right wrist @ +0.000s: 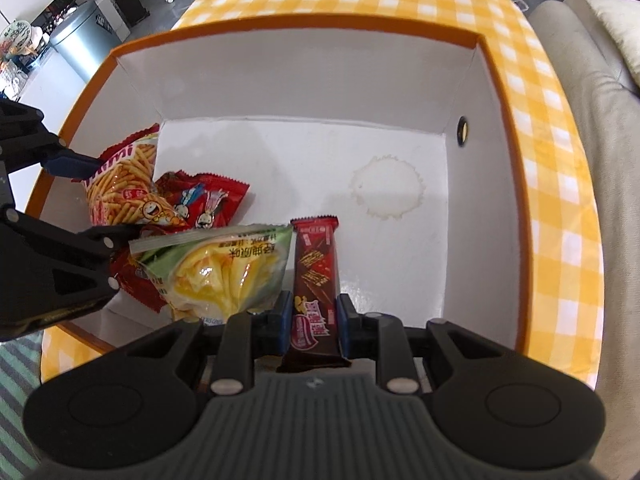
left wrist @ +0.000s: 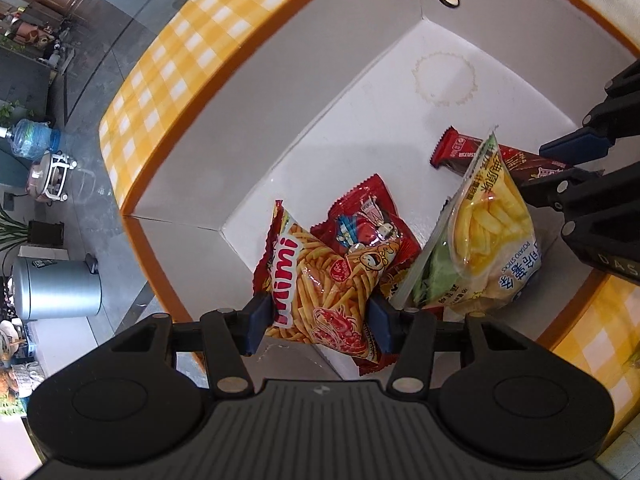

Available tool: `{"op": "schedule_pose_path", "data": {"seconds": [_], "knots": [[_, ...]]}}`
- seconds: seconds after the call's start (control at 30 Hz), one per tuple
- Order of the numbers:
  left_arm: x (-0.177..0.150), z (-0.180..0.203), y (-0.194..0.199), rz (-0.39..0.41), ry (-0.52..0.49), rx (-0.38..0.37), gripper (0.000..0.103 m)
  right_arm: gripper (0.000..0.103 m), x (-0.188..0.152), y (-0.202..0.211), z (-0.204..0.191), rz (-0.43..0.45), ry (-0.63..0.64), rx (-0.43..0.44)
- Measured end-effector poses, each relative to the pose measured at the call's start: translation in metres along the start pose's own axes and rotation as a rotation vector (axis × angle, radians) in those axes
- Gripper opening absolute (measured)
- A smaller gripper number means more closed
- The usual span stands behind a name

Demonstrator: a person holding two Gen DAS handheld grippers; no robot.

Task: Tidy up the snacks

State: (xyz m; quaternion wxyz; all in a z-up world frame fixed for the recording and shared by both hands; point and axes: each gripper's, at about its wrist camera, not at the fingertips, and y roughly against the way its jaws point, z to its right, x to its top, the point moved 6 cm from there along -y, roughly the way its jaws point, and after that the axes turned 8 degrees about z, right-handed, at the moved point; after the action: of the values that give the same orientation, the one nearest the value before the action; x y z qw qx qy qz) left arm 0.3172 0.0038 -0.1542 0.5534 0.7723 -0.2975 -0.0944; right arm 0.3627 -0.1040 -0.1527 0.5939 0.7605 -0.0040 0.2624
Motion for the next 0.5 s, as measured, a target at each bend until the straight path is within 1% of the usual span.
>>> {"op": "schedule_pose_path", "data": {"seconds": [0.13, 0.3, 0.37, 0.4, 0.43, 0.5], "knots": [[0.0, 0.001, -0.003, -0.005, -0.007, 0.011, 0.066, 0.02, -0.003, -0.007, 0.0, -0.036, -0.005, 0.009], [0.0, 0.002, -0.001, 0.013, -0.031, 0.046, 0.068, 0.021, -0.004, -0.011, 0.0, -0.065, -0.023, 0.009], [0.0, 0.001, 0.002, 0.023, -0.021, 0.052, 0.072, 0.021, -0.005, -0.01, -0.001, -0.068, -0.024, 0.007], [0.001, 0.0, 0.005, 0.029, -0.012, 0.055, 0.075, 0.025, -0.004, -0.009, -0.002, -0.071, -0.021, 0.004], [0.001, -0.001, 0.007, 0.036, -0.004, 0.061, 0.076, 0.034, -0.004, -0.009, -0.003, -0.072, -0.016, 0.007], [0.001, -0.002, 0.014, 0.05, 0.003, 0.074, 0.078, 0.04, -0.002, -0.005, -0.006, -0.059, 0.005, 0.001]]}}
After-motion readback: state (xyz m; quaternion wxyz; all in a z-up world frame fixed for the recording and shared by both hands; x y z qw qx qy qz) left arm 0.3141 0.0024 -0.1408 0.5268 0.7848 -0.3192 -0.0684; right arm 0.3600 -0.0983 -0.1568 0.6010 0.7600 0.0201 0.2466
